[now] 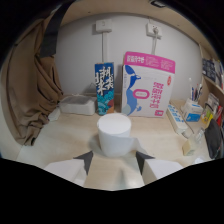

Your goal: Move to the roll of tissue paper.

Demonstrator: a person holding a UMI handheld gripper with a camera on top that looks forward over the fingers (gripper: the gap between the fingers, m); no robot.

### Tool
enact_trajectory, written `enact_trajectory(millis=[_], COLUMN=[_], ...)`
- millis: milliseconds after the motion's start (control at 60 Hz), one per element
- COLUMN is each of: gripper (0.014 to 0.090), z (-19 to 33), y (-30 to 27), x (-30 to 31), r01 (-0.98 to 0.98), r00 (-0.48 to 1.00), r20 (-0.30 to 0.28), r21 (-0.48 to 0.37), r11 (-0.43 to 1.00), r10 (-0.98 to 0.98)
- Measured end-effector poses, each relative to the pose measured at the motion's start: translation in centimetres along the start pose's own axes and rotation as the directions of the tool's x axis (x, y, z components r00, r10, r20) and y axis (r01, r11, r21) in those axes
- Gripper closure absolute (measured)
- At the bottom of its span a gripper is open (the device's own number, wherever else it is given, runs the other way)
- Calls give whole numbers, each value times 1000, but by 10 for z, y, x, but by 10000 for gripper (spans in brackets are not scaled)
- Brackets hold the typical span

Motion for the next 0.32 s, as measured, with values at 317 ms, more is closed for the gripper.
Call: enact_trajectory(millis=[317], gripper=[179], z=[3], y=[1], x=[-2], r01=[-14], r00=[1000], r20=[1], r21=[-5], r11=[1000], r10=[14])
